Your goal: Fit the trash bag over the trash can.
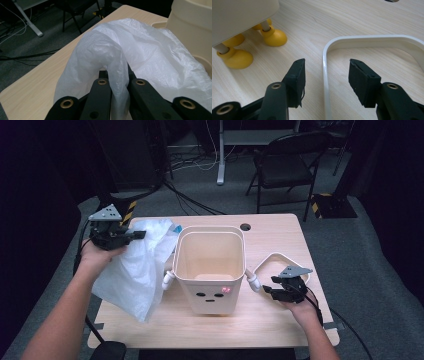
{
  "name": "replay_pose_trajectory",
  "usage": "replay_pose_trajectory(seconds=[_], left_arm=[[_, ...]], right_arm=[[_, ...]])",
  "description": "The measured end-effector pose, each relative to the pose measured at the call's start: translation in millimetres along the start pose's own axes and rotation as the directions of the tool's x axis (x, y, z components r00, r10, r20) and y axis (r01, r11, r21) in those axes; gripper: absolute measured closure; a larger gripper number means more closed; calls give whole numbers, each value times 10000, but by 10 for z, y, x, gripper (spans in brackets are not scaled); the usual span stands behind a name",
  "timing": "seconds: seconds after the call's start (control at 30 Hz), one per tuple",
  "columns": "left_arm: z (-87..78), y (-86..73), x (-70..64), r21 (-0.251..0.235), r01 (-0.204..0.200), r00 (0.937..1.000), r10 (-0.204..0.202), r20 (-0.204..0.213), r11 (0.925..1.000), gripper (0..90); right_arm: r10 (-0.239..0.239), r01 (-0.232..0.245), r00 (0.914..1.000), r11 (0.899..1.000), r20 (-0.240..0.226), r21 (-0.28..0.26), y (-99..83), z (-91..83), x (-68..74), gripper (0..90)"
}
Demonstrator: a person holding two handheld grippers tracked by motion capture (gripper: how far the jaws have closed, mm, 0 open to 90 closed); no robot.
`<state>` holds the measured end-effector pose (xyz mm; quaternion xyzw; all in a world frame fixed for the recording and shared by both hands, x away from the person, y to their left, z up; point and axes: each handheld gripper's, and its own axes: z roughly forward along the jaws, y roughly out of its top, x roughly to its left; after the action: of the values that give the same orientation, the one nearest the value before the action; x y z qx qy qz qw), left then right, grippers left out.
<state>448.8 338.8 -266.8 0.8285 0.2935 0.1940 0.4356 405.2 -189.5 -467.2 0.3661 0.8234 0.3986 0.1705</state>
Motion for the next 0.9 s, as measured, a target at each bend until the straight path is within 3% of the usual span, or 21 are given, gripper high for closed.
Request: replay_pose_trajectory(seconds=[0.57,0.9], left_arm=[[-165,392,-12,-383,-315,9993,323,200,9988,888],[-214,575,-105,-801,-538,9959,594,689,9953,888]], right_arm=[[55,-55,10000,9999,-33,-84,0,-11,-18,466],[139,-140,9999,9997,-55,-216,18,-47,-26,466]])
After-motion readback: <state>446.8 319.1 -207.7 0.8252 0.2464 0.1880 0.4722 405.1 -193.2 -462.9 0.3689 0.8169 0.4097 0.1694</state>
